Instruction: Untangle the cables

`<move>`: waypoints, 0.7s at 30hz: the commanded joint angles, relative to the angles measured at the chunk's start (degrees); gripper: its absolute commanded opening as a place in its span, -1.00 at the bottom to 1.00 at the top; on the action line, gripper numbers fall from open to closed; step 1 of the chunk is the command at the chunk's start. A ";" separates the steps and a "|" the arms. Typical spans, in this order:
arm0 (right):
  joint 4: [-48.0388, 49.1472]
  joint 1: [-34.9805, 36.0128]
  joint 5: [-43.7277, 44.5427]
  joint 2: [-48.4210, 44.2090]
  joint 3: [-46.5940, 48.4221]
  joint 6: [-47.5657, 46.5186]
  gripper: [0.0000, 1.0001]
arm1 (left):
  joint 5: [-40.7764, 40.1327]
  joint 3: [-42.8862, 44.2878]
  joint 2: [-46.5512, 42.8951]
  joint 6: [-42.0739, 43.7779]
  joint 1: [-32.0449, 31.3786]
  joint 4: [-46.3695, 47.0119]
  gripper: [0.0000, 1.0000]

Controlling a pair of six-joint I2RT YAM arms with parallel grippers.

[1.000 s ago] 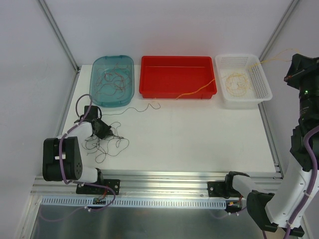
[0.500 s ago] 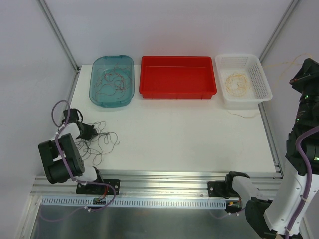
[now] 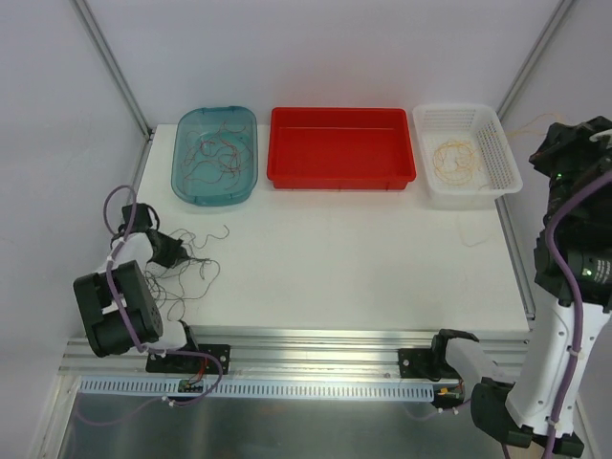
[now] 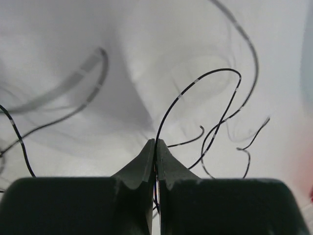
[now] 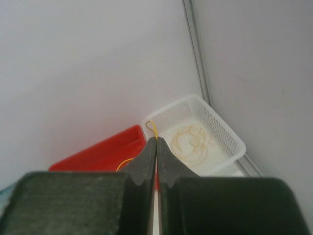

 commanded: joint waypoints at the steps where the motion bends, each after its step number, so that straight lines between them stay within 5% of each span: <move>1: 3.75 -0.53 -0.70 1.71 -4.75 -1.10 -0.99 | 3.78 0.42 -5.49 3.81 -10.22 -1.59 -1.00; 7: 6.65 -0.97 -0.78 7.85 -1.69 -1.02 -0.99 | 4.32 3.31 -7.78 2.67 -29.58 -1.59 -1.00; 13: 11.39 -1.76 -0.52 14.18 3.42 -2.95 -0.99 | 2.65 15.15 -3.31 3.90 -47.61 -1.59 -0.95; 17: 13.78 -2.47 -2.10 20.50 8.59 -2.95 -0.99 | 2.73 22.12 3.01 8.99 -56.14 -1.59 -0.76; 21: 16.94 -3.17 -3.42 26.31 11.68 -2.69 -0.99 | 1.59 26.08 6.89 12.60 -61.33 -1.59 -0.35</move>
